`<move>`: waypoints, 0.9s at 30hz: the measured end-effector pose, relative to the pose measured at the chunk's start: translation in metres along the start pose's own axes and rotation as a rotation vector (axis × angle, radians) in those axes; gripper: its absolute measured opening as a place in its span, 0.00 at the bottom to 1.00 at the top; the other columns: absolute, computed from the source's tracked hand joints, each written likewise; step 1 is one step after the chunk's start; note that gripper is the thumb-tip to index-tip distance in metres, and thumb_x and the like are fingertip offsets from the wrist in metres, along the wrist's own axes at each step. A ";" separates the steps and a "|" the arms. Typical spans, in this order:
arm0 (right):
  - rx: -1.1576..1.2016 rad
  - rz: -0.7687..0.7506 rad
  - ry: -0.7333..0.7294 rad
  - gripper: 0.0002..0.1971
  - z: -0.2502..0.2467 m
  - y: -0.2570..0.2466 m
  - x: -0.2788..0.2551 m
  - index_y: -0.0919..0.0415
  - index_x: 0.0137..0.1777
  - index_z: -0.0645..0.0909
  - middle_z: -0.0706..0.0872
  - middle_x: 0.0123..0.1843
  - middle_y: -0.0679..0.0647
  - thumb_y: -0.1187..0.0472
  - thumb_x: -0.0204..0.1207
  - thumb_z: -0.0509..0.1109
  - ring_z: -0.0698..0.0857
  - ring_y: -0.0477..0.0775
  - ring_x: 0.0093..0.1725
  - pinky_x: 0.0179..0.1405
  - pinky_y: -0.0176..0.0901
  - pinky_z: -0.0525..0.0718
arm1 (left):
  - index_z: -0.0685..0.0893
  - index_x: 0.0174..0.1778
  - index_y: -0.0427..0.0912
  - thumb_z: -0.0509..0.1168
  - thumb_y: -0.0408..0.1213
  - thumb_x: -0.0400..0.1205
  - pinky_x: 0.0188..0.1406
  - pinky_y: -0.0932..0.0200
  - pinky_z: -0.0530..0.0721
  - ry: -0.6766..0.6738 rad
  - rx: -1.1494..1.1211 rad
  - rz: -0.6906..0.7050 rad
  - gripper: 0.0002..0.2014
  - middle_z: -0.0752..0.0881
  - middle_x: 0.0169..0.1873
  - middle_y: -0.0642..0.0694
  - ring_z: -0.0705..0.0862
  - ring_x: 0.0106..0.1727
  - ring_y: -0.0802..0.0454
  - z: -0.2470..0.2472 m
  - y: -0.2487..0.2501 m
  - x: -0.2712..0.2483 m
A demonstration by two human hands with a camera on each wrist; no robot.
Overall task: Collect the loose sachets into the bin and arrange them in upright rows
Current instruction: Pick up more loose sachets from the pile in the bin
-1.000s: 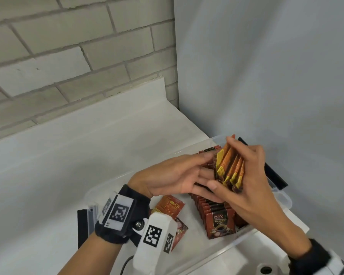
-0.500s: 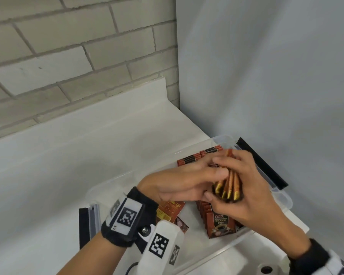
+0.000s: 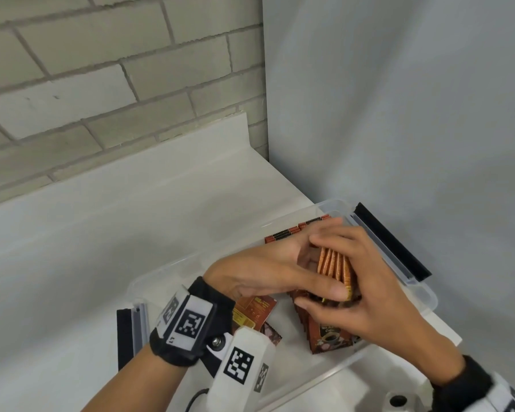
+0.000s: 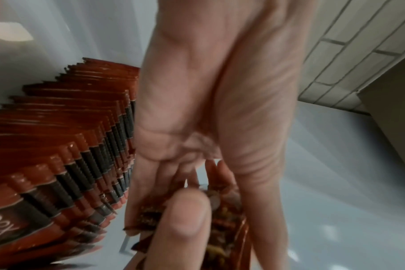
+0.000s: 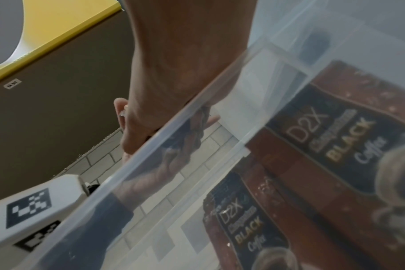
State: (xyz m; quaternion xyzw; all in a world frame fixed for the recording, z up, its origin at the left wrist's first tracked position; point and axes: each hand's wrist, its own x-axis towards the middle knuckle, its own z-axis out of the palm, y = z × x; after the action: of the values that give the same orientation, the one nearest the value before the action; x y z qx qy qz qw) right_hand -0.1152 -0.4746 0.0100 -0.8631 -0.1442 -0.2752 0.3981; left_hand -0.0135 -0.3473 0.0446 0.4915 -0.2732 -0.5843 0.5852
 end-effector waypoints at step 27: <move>0.542 0.562 0.249 0.41 -0.019 0.015 -0.011 0.48 0.71 0.72 0.84 0.48 0.46 0.32 0.60 0.77 0.87 0.46 0.50 0.43 0.35 0.87 | 0.78 0.68 0.43 0.62 0.22 0.81 0.54 0.57 0.86 0.215 0.050 0.057 0.20 0.87 0.57 0.42 0.87 0.56 0.47 -0.010 -0.001 0.007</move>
State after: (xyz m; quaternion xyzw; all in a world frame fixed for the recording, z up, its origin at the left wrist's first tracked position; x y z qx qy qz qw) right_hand -0.1237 -0.4994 0.0050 -0.6929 0.0795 -0.2101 0.6851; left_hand -0.0034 -0.3514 0.0382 0.5580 -0.2372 -0.5042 0.6150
